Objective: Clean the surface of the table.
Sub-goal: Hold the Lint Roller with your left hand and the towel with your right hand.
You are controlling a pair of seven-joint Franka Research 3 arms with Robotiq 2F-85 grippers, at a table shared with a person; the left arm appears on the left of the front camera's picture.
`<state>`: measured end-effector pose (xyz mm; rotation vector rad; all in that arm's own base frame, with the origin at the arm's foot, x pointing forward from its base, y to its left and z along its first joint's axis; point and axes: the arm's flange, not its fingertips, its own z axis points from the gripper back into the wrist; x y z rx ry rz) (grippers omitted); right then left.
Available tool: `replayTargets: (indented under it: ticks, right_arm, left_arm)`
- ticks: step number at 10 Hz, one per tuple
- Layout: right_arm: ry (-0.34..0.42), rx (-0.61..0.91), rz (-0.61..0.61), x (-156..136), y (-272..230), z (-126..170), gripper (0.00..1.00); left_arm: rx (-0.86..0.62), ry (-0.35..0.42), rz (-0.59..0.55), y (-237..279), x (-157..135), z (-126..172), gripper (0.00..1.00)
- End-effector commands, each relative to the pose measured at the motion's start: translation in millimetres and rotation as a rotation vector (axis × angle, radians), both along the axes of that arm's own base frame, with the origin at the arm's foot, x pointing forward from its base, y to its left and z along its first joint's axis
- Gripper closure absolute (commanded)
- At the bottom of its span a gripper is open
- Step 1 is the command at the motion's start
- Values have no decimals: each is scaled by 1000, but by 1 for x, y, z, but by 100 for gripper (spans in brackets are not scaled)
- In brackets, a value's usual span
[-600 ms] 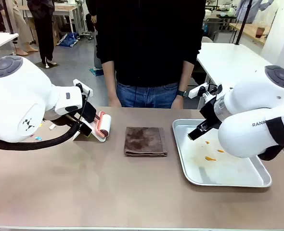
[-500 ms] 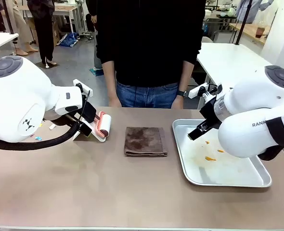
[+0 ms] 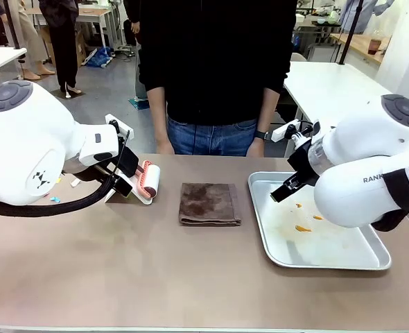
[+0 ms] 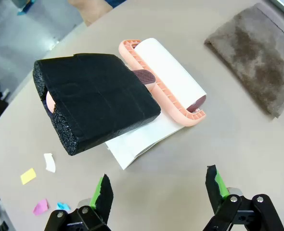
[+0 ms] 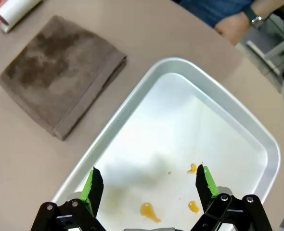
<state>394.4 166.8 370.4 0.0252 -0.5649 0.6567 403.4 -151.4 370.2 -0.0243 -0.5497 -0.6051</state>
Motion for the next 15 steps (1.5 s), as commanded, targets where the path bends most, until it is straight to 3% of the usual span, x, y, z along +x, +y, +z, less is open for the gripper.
replayTargets:
  ticks: [1, 12, 15]
  right_arm:
    - [0, 1, 0, 0, 0, 0, 0]
    - [0, 0, 0, 0, 0, 0, 0]
    - [27, 9, -72, -5, -11, 17, 0]
  left_arm:
    - [0, 0, -1, 0, 0, 0, 0]
    - [0, 0, 0, 0, 0, 0, 0]
    - [-1, 31, -11, 7, -18, 26, 0]
